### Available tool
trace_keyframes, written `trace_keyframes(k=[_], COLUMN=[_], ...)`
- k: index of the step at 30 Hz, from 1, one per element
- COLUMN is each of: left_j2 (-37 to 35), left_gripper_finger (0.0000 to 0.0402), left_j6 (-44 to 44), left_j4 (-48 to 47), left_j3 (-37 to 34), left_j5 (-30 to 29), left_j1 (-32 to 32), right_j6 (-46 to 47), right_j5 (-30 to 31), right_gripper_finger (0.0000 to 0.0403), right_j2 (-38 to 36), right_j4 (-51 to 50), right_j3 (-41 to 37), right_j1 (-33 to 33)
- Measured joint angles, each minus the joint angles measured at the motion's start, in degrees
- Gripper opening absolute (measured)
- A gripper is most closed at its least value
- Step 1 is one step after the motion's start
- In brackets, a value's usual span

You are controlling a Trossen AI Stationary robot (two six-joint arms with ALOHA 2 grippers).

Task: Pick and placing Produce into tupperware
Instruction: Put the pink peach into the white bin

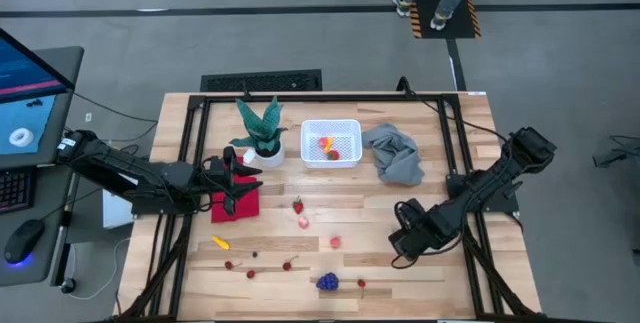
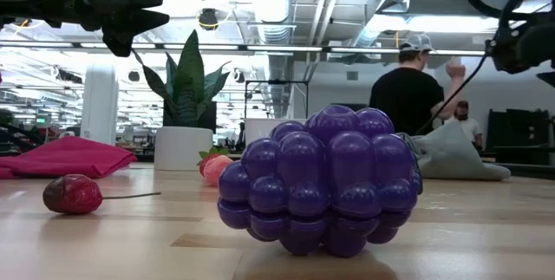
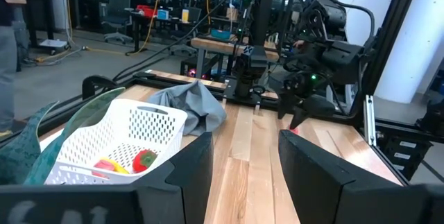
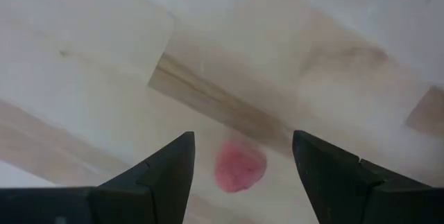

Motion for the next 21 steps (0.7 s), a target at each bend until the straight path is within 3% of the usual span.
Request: trace_keyframes(k=[11,21], left_j2=[0.0,0.0], left_gripper_finger=[0.0155,0.0155], left_j6=[0.0,-0.1], left_j4=[-0.1,0.0], left_j3=[0.0,0.0], left_j5=[0.0,0.0], left_j1=[0.0,0.0], right_j6=[6.0,6.3], right_j5=[-2.5,-2.6], right_gripper_finger=[0.0266,0.0265], right_j2=[0.0,0.0], right_j4=[0.7,3.6], right_j3=[0.0,-2.1], right_j1=[3.8,3.3])
